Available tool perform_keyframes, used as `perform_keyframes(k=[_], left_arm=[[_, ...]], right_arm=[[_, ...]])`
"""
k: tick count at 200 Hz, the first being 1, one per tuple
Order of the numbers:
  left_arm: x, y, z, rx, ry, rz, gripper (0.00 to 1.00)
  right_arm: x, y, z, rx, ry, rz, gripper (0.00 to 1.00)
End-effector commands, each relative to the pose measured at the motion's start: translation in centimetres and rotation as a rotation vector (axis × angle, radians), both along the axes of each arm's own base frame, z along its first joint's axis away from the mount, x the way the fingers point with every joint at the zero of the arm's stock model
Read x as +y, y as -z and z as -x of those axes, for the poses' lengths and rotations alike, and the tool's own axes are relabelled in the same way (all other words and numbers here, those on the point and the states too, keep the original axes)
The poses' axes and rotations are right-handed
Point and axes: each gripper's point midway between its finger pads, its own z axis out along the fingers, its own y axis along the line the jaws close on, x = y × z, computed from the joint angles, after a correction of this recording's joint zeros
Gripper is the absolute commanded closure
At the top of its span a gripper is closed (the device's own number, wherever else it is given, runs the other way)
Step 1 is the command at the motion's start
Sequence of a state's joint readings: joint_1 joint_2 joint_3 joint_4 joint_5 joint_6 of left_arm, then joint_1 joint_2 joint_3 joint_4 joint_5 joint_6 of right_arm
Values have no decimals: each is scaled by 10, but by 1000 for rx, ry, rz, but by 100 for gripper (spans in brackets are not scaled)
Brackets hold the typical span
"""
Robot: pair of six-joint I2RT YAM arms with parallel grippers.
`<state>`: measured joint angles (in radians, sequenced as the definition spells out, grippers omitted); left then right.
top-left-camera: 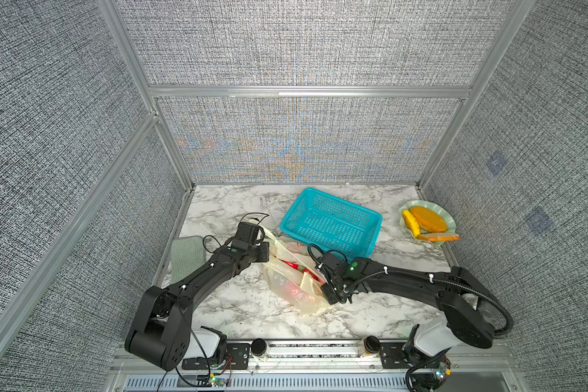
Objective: Untie the knot of a plastic bag & take out the apple
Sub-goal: Adjust the plastic bag at the center of the board.
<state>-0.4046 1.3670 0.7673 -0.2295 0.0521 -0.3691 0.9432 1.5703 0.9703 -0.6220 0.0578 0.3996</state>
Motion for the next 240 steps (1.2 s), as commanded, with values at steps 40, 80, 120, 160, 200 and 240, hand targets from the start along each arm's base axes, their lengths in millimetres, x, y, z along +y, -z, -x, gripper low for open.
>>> perform_keyframes(k=[40, 80, 120, 160, 200, 240], left_arm=[[13, -14, 7, -27, -37, -17, 100], [14, -28, 17, -37, -36, 11, 100], [-11, -41, 31, 3, 68, 141, 94], [-42, -66, 33, -16, 173, 287, 87], [-54, -95, 32, -117, 234, 346, 92], [-59, -91, 24, -120, 231, 358, 92]], right_arm=[[39, -29, -86, -243, -35, -73, 72], [63, -35, -128, -320, -90, -128, 73], [82, -71, -117, -319, -193, -241, 68], [102, -113, -70, -240, -295, -459, 62], [125, -110, -71, -241, -294, -480, 64], [133, -83, -90, -211, -240, -390, 69]])
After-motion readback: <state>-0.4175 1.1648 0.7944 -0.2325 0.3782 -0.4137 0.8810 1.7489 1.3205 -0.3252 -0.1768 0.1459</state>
